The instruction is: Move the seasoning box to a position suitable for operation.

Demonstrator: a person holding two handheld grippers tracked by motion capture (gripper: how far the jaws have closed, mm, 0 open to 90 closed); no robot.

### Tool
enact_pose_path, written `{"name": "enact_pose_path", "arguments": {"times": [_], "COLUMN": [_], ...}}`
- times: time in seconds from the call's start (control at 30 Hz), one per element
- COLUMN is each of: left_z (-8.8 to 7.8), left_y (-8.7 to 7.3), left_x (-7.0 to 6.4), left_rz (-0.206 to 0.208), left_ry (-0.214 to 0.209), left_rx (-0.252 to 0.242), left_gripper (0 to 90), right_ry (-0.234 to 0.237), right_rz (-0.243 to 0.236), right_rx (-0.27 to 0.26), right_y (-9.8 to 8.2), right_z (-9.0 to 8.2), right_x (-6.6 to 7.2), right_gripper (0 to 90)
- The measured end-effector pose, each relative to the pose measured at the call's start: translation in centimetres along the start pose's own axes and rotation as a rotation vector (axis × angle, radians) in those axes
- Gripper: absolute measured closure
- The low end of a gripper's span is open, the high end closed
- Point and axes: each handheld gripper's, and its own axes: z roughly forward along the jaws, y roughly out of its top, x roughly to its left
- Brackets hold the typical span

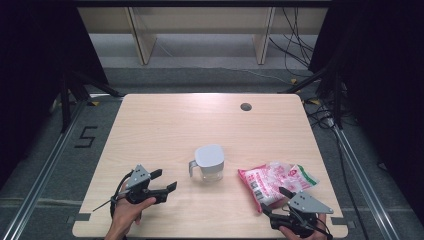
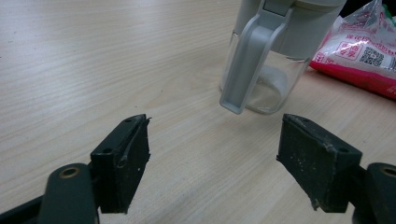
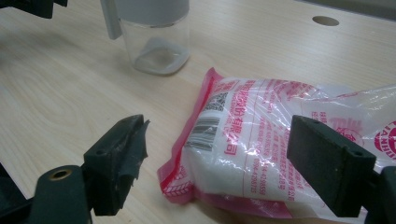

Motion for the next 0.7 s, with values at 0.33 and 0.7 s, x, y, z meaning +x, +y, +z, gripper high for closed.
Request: {"name": "enact_pose_path", "arguments": {"times": [0.33, 0.7], "left_z": [0.1, 1.5], "left_y": [0.0, 0.8], "left_x": [-0.3, -0.9], "left_rz": [-0.008, 0.046], "left_ry": [-0.002, -0.06], "left_rx": [-0.011, -0.018], "left_gripper": [28.8, 38.2], "right_ry": [0.002, 0.001], "right_rz": [0.002, -0.009], "right_rx": [-0.001, -0.002], "right_y": [0.0, 0.0], "right_z": [0.1, 0.1], "right_x": [0.0, -0.1], "right_gripper": [20.4, 20.4]}}
